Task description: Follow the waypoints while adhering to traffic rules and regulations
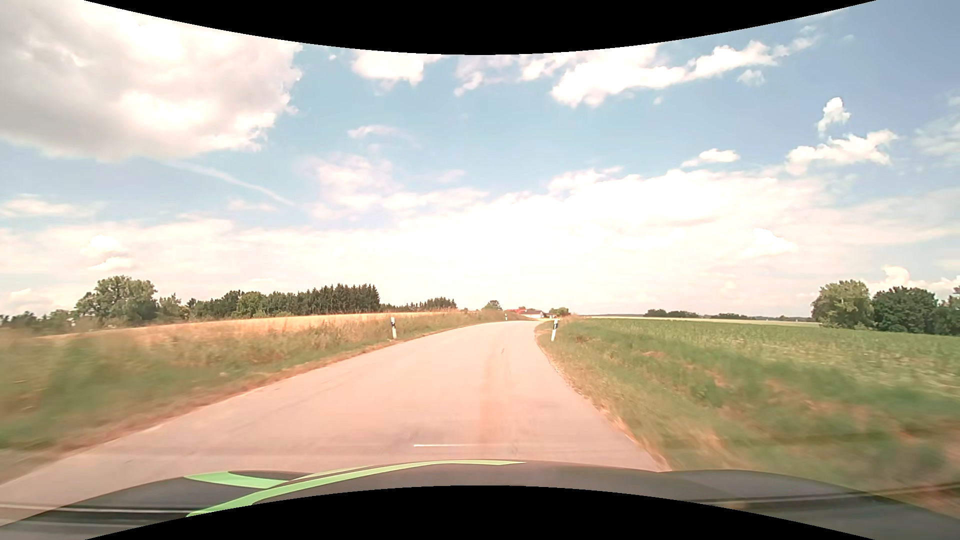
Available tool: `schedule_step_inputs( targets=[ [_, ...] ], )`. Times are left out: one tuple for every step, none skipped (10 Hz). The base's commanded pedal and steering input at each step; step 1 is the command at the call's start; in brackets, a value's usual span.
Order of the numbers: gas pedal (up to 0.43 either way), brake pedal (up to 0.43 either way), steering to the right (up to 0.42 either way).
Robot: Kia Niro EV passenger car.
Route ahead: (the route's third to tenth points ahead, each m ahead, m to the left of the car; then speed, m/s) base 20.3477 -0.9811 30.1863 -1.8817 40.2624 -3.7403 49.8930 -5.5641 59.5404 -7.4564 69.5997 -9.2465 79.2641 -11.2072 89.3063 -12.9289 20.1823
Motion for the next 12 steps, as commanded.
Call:
schedule_step_inputs(
  targets=[
    [0.189,0.000,0.025],
    [0.197,0.000,0.025],
    [0.197,0.000,0.025],
    [0.197,0.000,0.025],
    [0.197,0.000,0.025],
    [0.197,0.000,0.025],
    [0.197,0.000,0.025],
    [0.197,0.000,0.025],
    [0.197,0.000,0.024],
    [0.197,0.000,0.023],
    [0.197,0.000,0.022],
    [0.197,0.000,0.022]
  ],
)
